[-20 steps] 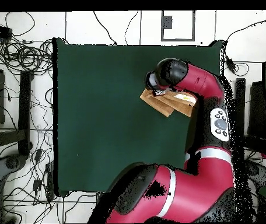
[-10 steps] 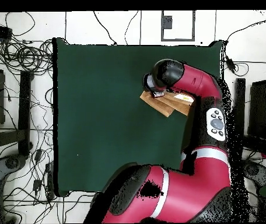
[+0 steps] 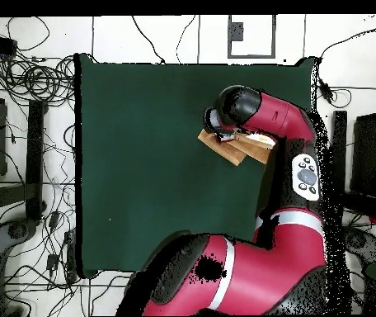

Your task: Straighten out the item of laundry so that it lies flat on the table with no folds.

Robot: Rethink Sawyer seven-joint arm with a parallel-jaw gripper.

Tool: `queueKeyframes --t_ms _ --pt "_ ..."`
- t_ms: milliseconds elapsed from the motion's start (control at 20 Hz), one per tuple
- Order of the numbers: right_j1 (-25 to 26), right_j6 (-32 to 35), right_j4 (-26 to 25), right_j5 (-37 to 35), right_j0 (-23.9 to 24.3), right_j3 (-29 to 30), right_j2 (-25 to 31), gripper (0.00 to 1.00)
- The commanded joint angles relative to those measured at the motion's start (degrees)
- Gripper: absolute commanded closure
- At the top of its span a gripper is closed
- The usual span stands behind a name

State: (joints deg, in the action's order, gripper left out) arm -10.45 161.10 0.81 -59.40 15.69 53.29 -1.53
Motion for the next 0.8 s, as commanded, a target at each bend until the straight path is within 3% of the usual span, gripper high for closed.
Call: queueKeyframes --t_ms 50,750,800 --pt "1.4 9.1 2.1 -3.9 -3.0 5.2 0.2 0.00" --pt "2.0 5.2 2.9 4.3 -1.6 6.2 3.1 0.00" --pt "2.0 4.8 3.0 4.4 -1.4 6.3 3.3 1.00"
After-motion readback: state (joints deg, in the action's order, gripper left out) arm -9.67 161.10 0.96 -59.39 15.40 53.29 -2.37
